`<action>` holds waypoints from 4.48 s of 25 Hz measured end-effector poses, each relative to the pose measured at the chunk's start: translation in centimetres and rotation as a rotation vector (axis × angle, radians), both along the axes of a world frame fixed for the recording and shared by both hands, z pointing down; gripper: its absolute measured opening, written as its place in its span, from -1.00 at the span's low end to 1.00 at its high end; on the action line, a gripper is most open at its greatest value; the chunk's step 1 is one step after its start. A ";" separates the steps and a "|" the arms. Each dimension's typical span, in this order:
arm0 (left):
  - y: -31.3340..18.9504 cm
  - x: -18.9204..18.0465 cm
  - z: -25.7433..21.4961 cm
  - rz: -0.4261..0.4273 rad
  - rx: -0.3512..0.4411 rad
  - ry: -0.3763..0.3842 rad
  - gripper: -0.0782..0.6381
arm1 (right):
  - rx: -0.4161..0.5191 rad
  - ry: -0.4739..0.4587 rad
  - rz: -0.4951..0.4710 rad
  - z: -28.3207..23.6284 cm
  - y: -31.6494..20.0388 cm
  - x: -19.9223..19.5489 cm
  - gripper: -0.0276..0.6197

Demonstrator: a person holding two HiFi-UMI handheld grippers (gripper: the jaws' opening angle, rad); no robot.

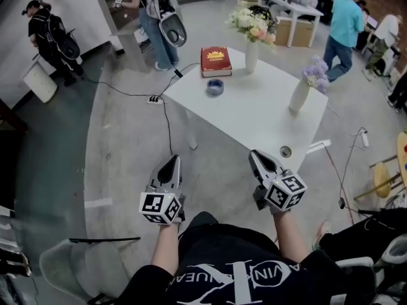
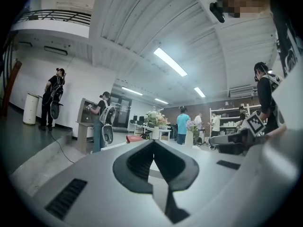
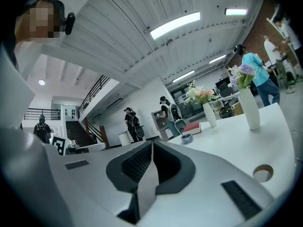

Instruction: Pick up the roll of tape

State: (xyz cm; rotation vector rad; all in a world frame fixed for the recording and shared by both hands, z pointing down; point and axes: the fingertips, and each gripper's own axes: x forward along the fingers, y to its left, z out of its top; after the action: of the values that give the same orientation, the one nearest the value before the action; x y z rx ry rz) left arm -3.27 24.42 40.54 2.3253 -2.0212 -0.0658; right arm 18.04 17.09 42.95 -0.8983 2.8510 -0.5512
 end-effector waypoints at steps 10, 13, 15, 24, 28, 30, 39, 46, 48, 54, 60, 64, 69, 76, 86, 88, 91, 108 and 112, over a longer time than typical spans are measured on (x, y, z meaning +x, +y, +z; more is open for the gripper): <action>-2.1 -2.3 1.2 -0.025 -0.029 -0.001 -0.78 | -0.037 -0.043 -0.011 0.6 -3.1 -1.7 -0.51; -4.8 -3.2 1.5 -0.005 -0.040 0.007 -0.78 | -0.059 -0.039 0.003 1.2 -5.1 -2.6 -0.51; -6.8 -3.7 1.8 0.017 -0.047 0.008 -0.78 | -0.076 -0.029 0.011 1.8 -6.8 -3.3 -0.50; -16.1 -7.6 3.9 0.068 -0.094 0.026 -0.78 | -0.143 0.007 0.042 4.4 -14.9 -7.4 -0.49; -19.5 -9.3 4.7 0.088 -0.117 0.030 -0.78 | -0.174 0.006 0.060 5.3 -18.1 -9.0 -0.49; -20.9 -10.3 5.0 0.092 -0.128 0.034 -0.78 | -0.187 0.009 0.066 5.7 -19.3 -9.7 -0.49; -28.0 -13.3 6.2 0.152 -0.161 0.048 -0.78 | -0.237 0.019 0.126 7.1 -24.7 -12.0 -0.49; -32.2 -15.5 6.8 0.199 -0.163 0.061 -0.78 | -0.256 0.025 0.167 7.6 -27.8 -14.2 -0.49; -33.0 -16.1 6.8 0.206 -0.158 0.068 -0.78 | -0.260 0.028 0.174 7.7 -28.5 -15.0 -0.49; -34.3 -17.3 7.4 0.210 -0.155 0.090 -0.78 | -0.271 0.069 0.157 8.3 -29.4 -16.9 -0.48; -34.9 -16.9 8.2 0.233 -0.174 0.113 -0.78 | -0.291 0.096 0.156 8.6 -30.0 -17.4 -0.48; -35.5 -16.1 8.9 0.252 -0.190 0.123 -0.78 | -0.303 0.114 0.152 9.0 -30.8 -17.3 -0.48; -37.2 -15.6 9.2 0.268 -0.199 0.112 -0.78 | -0.317 0.119 0.152 9.5 -33.0 -17.3 -0.48; -39.9 -16.3 9.1 0.251 -0.206 0.099 -0.78 | -0.342 0.174 0.132 10.6 -36.9 -18.7 -0.48; -42.8 -15.9 10.1 0.278 -0.231 0.072 -0.78 | -0.303 0.457 0.131 12.5 -41.9 -20.2 -0.45; -43.3 -15.9 10.3 0.279 -0.237 0.073 -0.78 | -0.324 0.491 0.129 13.1 -42.6 -20.3 -0.45; -44.0 -15.7 10.9 0.279 -0.247 0.084 -0.78 | -0.328 0.558 0.124 14.2 -43.7 -20.4 -0.45; -44.6 -15.3 12.7 0.262 -0.284 0.103 -0.78 | -0.409 0.732 0.038 18.2 -46.0 -21.1 -0.67; -44.4 -15.9 12.5 0.242 -0.279 0.105 -0.78 | -0.374 0.745 0.046 17.9 -46.0 -20.9 -0.71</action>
State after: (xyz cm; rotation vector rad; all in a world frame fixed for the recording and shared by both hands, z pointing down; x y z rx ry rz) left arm -19.20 -19.98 53.03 2.3118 -1.5735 0.0971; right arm -2.91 -28.92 60.86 -1.4935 3.4123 -0.9303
